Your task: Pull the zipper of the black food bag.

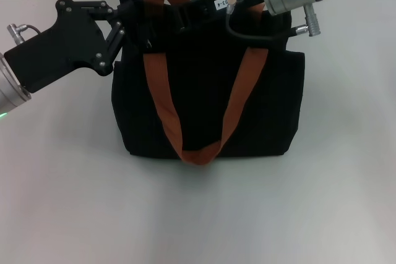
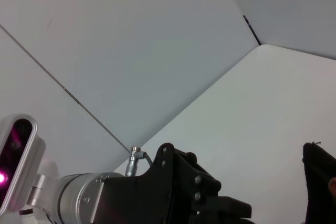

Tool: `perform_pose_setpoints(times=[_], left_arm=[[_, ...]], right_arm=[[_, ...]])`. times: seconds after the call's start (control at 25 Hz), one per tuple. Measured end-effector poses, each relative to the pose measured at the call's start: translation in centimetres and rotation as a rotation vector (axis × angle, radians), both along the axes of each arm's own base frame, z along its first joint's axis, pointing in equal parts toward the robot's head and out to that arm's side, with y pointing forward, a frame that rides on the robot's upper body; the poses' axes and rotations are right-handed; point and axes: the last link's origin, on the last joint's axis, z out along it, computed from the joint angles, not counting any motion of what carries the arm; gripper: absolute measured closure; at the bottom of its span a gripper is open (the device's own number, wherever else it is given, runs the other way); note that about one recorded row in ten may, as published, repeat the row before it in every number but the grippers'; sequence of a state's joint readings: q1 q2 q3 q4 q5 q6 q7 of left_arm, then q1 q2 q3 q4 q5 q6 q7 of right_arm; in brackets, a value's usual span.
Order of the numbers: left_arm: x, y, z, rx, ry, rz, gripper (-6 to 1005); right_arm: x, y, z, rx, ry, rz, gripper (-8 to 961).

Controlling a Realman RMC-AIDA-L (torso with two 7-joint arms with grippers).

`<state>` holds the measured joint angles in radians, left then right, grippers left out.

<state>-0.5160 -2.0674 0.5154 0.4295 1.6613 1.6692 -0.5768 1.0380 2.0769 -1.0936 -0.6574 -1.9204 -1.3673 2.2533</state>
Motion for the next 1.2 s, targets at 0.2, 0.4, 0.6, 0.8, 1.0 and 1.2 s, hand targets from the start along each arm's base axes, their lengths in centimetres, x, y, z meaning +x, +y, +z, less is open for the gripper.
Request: perform_pose_setpoints(times=[0.2, 0.4, 0.6, 0.8, 1.0, 1.2], left_arm=[[0.00, -0.11, 0.01, -0.001, -0.003, -0.003, 976], [0.07, -0.22, 0.04, -0.003, -0.008, -0.010, 976], [0.12, -0.26, 0.05, -0.004, -0.010, -0.014, 976], [0.14, -0.28, 0.02, -0.005, -0.011, -0.015, 976], [0.13, -0.31, 0.02, -0.004, -0.014, -0.014, 976], [-0.02, -0.47, 0.14, 0.001, -0.021, -0.009, 976]], right_arm=[[0.11, 0.02, -0.07, 0.000, -0.007, -0.003, 821], [0.35, 0.17, -0.14, 0.009, -0.016, -0.015, 837], [0.33, 0.16, -0.18, 0.008, -0.018, -0.013, 853], [0.07, 0.07, -0.38, 0.003, -0.026, -0.001, 869], [-0.10, -0.04, -0.55, 0.000, -0.033, 0.013, 885], [-0.25, -0.03, -0.51, 0.001, -0.033, 0.015, 901]])
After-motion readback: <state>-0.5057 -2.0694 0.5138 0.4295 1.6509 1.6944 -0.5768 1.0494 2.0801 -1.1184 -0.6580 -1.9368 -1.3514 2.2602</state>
